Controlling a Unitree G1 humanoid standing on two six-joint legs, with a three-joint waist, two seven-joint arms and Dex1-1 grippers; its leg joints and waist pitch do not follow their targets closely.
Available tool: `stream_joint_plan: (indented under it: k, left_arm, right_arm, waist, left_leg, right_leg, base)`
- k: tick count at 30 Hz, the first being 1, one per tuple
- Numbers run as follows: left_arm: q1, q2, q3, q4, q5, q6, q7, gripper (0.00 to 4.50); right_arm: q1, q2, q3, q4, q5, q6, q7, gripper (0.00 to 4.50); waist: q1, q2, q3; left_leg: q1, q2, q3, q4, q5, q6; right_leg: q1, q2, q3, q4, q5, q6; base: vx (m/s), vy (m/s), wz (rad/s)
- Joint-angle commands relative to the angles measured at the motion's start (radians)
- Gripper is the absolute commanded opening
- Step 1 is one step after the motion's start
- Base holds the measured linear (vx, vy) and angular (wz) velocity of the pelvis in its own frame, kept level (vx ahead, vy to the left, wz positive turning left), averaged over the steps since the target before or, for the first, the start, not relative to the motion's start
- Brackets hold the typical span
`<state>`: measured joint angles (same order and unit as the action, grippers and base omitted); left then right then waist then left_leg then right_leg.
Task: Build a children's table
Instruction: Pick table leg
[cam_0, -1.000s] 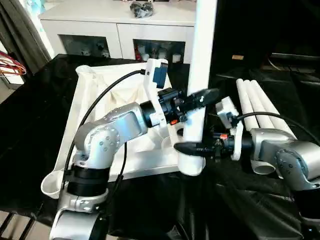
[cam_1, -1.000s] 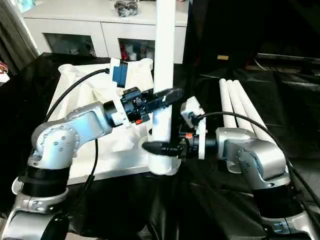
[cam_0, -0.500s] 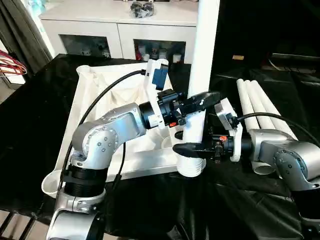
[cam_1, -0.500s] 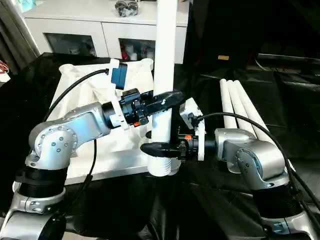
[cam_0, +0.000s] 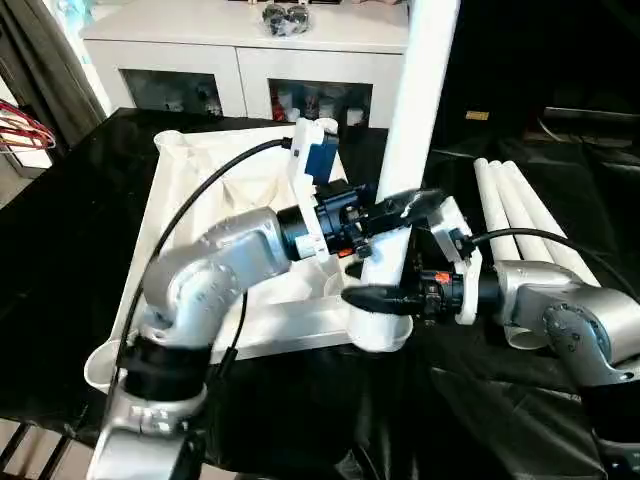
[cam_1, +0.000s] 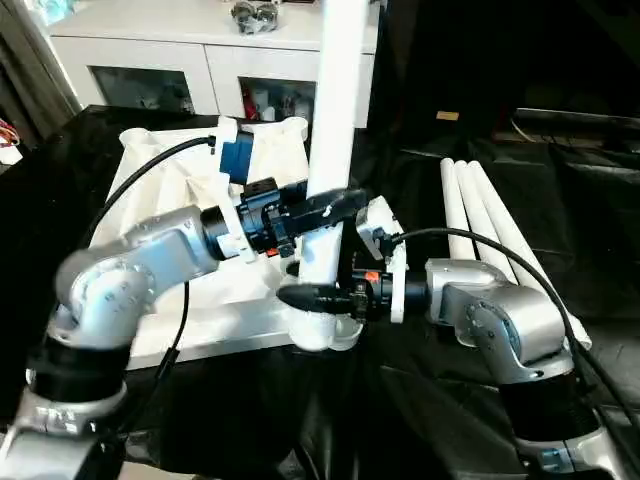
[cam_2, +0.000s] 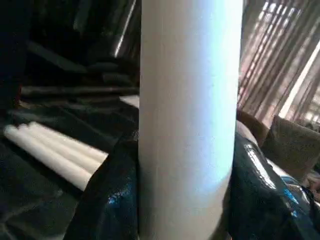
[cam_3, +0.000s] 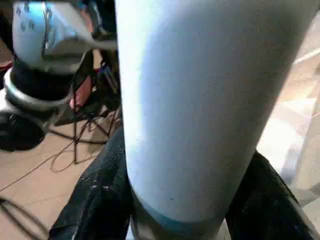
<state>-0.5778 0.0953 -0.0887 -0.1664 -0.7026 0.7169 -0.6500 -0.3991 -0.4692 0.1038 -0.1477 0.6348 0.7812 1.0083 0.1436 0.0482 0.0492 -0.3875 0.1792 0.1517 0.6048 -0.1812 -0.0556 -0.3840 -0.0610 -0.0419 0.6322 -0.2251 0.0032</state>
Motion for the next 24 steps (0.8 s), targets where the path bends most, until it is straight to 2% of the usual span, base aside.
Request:
stream_joint_plan:
  k: [1, 3, 4, 5, 6, 7, 8, 10, 12, 13, 14, 15, 16, 17, 18, 19, 21, 22, 23, 24]
  left_arm:
    - [0.017, -0.04, 0.007, -0.078, 0.01, -0.109, -0.007, 2.58]
    - [0.022, -0.061, 0.039, -0.087, -0.008, -0.115, 0.017, 2.58]
    - [0.018, -0.078, 0.072, -0.082, -0.003, -0.144, 0.049, 2.58]
    - [0.017, -0.081, 0.078, -0.081, -0.002, -0.148, 0.054, 2.58]
    - [0.013, -0.087, 0.096, -0.078, -0.008, -0.153, 0.068, 2.58]
    - [0.004, -0.094, 0.128, -0.071, -0.02, -0.155, 0.093, 2.58]
    - [0.002, -0.093, 0.134, -0.069, -0.022, -0.156, 0.098, 2.58]
    - [-0.005, -0.072, 0.187, -0.051, -0.003, -0.183, 0.161, 2.58]
    - [-0.002, -0.057, 0.197, -0.042, 0.037, -0.214, 0.181, 2.58]
    - [0.001, -0.048, 0.202, -0.036, 0.066, -0.236, 0.191, 2.58]
    - [0.008, -0.03, 0.199, -0.028, 0.102, -0.241, 0.207, 2.58]
    - [0.015, -0.011, 0.197, -0.019, 0.141, -0.247, 0.224, 2.58]
    - [0.035, 0.031, 0.183, -0.001, 0.22, -0.262, 0.251, 2.58]
    - [0.088, 0.074, 0.168, 0.02, 0.309, -0.295, 0.281, 2.58]
    - [0.098, 0.082, 0.166, 0.023, 0.324, -0.301, 0.286, 2.58]
    - [0.128, 0.104, 0.158, 0.034, 0.37, -0.321, 0.301, 2.58]
    - [0.241, 0.115, 0.143, 0.026, 0.467, -0.36, 0.394, 2.58]
    - [0.269, 0.115, 0.137, 0.019, 0.487, -0.366, 0.42, 2.58]
    - [0.269, 0.115, 0.137, 0.019, 0.487, -0.366, 0.42, 2.58]
    - [0.335, 0.089, 0.13, 0.001, 0.526, -0.391, 0.471, 2.58]
  right_arm:
    - [0.036, 0.037, -0.083, -0.008, 0.002, -0.022, -0.098, 1.91]
    - [0.05, 0.06, -0.11, -0.027, 0.015, -0.033, -0.132, 1.91]
    - [0.059, 0.083, -0.132, -0.039, 0.026, -0.043, -0.164, 1.91]
    - [0.061, 0.087, -0.135, -0.041, 0.027, -0.045, -0.168, 1.91]
    - [0.065, 0.093, -0.14, -0.047, 0.029, -0.048, -0.177, 1.91]
    - [0.072, 0.105, -0.149, -0.059, 0.029, -0.057, -0.194, 1.91]
    - [0.074, 0.107, -0.15, -0.062, 0.028, -0.059, -0.198, 1.91]
    - [0.103, 0.126, -0.164, -0.099, -0.005, -0.091, -0.262, 1.91]
    - [0.111, 0.127, -0.167, -0.11, -0.038, -0.106, -0.298, 1.91]
    - [0.116, 0.127, -0.169, -0.117, -0.061, -0.116, -0.32, 1.91]
    - [0.117, 0.122, -0.163, -0.117, -0.088, -0.113, -0.347, 1.91]
    - [0.119, 0.116, -0.157, -0.118, -0.117, -0.11, -0.377, 1.91]
    - [0.119, 0.097, -0.129, -0.11, -0.198, -0.119, -0.436, 1.91]
    - [0.117, 0.096, -0.109, -0.078, -0.292, -0.131, -0.537, 1.91]
    - [0.117, 0.097, -0.106, -0.072, -0.309, -0.134, -0.555, 1.91]
    - [0.115, 0.098, -0.096, -0.054, -0.359, -0.141, -0.611, 1.91]
    - [0.13, 0.149, -0.102, -0.038, -0.398, -0.184, -0.706, 1.91]
    - [0.136, 0.162, -0.102, -0.041, -0.397, -0.191, -0.717, 1.91]
    - [0.136, 0.162, -0.102, -0.041, -0.397, -0.191, -0.717, 1.91]
    - [0.144, 0.175, -0.098, -0.044, -0.453, -0.22, -0.783, 1.91]
  waist:
    - [0.0, -0.009, -0.075]
    - [0.001, 0.001, -0.075]
    - [-0.001, 0.002, -0.073]
    - [-0.001, 0.002, -0.073]
    - [-0.002, -0.001, -0.071]
    - [-0.002, 0.006, -0.069]
    - [-0.004, 0.003, -0.068]
    - [-0.004, 0.012, -0.069]
    - [-0.006, 0.007, -0.069]
    - [-0.007, 0.013, -0.071]
    - [-0.008, 0.005, -0.071]
    - [-0.006, 0.01, -0.071]
    - [-0.01, 0.006, -0.071]
    - [-0.008, 0.009, -0.071]
    - [-0.014, 0.008, -0.071]
    - [-0.025, 0.013, -0.072]
    - [-0.033, 0.0, -0.073]
    - [-0.037, 0.013, -0.076]
    - [-0.037, 0.013, -0.076]
    - [-0.039, -0.011, -0.076]
  left_leg:
    - [0.009, 0.041, -0.007, -0.053, -0.044, 0.03]
    - [0.01, 0.039, -0.007, -0.053, -0.052, 0.025]
    - [0.011, 0.038, -0.009, -0.056, -0.079, 0.017]
    - [0.011, 0.038, -0.009, -0.056, -0.079, 0.017]
    - [0.01, 0.038, -0.008, -0.058, -0.1, 0.009]
    - [0.012, 0.037, -0.007, -0.057, -0.119, 0.001]
    - [0.012, 0.036, -0.006, -0.058, -0.126, 0.0]
    - [0.011, 0.035, -0.01, -0.059, -0.127, -0.003]
    - [0.01, 0.032, -0.01, -0.06, -0.116, -0.003]
    - [0.011, 0.031, -0.009, -0.059, -0.111, -0.004]
    - [0.01, 0.032, -0.007, -0.059, -0.103, -0.005]
    - [0.011, 0.034, -0.011, -0.062, -0.098, -0.009]
    - [0.011, 0.031, -0.008, -0.061, -0.097, -0.014]
    - [0.012, 0.034, -0.012, -0.064, -0.096, -0.02]
    - [0.01, 0.031, -0.012, -0.065, -0.085, -0.035]
    - [0.012, 0.027, -0.008, -0.064, -0.093, -0.051]
    - [0.01, 0.028, -0.007, -0.065, -0.09, -0.049]
    - [0.012, 0.029, -0.009, -0.064, -0.099, -0.04]
    - [0.012, 0.029, -0.009, -0.064, -0.099, -0.04]
    - [0.008, 0.035, -0.009, -0.066, -0.072, -0.022]
  right_leg:
    - [0.056, -0.071, 0.039, -0.062, 0.068, -0.222]
    - [0.054, -0.069, 0.038, -0.061, 0.076, -0.227]
    - [0.055, -0.068, 0.036, -0.066, 0.046, -0.229]
    - [0.055, -0.068, 0.036, -0.066, 0.046, -0.229]
    - [0.056, -0.07, 0.036, -0.069, 0.008, -0.227]
    - [0.052, -0.068, 0.037, -0.074, -0.028, -0.221]
    - [0.053, -0.068, 0.037, -0.075, -0.041, -0.219]
    - [0.052, -0.065, 0.036, -0.076, -0.052, -0.193]
    - [0.052, -0.064, 0.036, -0.079, -0.071, -0.167]
    - [0.051, -0.065, 0.037, -0.079, -0.086, -0.158]
    - [0.05, -0.063, 0.037, -0.082, -0.097, -0.147]
    - [0.048, -0.063, 0.037, -0.08, -0.1, -0.139]
    - [0.047, -0.061, 0.037, -0.081, -0.102, -0.129]
    - [0.046, -0.062, 0.036, -0.081, -0.109, -0.119]
    - [0.045, -0.06, 0.036, -0.079, -0.11, -0.1]
    - [0.042, -0.058, 0.037, -0.081, -0.112, -0.088]
    - [0.044, -0.059, 0.038, -0.079, -0.088, -0.092]
    - [0.042, -0.059, 0.037, -0.075, -0.069, -0.102]
    - [0.042, -0.059, 0.037, -0.075, -0.069, -0.102]
    - [0.045, -0.059, 0.038, -0.07, -0.014, -0.12]
  base:
    - [0.0, 0.0, 0.0]
    - [0.0, 0.0, 0.0]
    - [0.0, 0.0, 0.0]
    - [0.0, 0.0, 0.0]
    - [0.0, 0.0, 0.0]
    - [0.0, 0.0, 0.0]
    - [0.0, 0.0, 0.0]
    - [0.0, 0.0, 0.0]
    - [0.0, 0.0, 0.0]
    - [0.0, 0.0, 0.0]
    - [0.0, 0.0, 0.0]
    - [0.0, 0.0, 0.0]
    - [0.0, 0.0, 0.0]
    - [0.0, 0.0, 0.0]
    - [0.0, 0.0, 0.0]
    - [0.0, 0.0, 0.0]
    - [0.0, 0.0, 0.0]
    - [0.0, 0.0, 0.0]
    - [0.0, 0.0, 0.0]
    - [0.0, 0.0, 0.0]
